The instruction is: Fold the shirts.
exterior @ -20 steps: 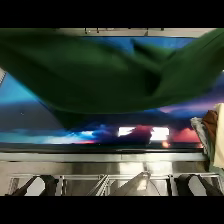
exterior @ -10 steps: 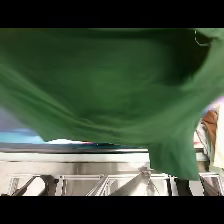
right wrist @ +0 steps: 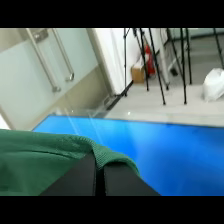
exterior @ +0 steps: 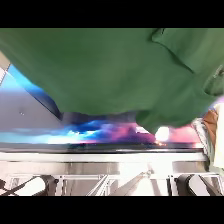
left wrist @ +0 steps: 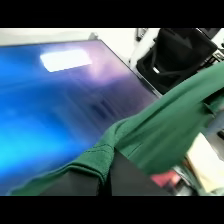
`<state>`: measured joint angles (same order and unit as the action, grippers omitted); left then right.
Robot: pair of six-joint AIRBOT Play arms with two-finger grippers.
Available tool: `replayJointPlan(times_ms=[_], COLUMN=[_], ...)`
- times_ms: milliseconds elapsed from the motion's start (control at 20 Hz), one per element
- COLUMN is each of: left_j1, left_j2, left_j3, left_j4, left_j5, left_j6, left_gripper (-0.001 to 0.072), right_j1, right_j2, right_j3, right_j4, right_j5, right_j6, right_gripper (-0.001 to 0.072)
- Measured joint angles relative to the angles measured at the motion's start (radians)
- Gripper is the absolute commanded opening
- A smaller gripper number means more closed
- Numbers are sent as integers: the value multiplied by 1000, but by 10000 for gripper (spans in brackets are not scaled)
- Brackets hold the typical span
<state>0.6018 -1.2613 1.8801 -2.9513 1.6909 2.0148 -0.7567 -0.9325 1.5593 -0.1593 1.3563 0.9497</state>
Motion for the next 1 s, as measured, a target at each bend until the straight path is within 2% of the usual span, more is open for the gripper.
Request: replayJointPlan(times_ms=[150,350,600,800,1000], left_j1=[-42,-77,11,45,-116], left_j2=[17,144,274,151,-113], left_j3=[-73,-175,-82,29,37], left_j4=[7,-24,-47,-48,27], left_j5=[29,77,68,26,50], left_j6=[-11,-18,-17,-24,-30], left_gripper=[25,26,25,26,26], right_j1=[-1,-3,-4,21,180], right_j2=[-3,61,177,114,-107], right_j3=[0,2,5,4,-32], right_j4=[-8,-1,3,-18,-91], right_j5=[69,107,-68,-154,-136], right_j6=[0,-5,-57,-65,-48], right_gripper=[23,22,22,22,22])
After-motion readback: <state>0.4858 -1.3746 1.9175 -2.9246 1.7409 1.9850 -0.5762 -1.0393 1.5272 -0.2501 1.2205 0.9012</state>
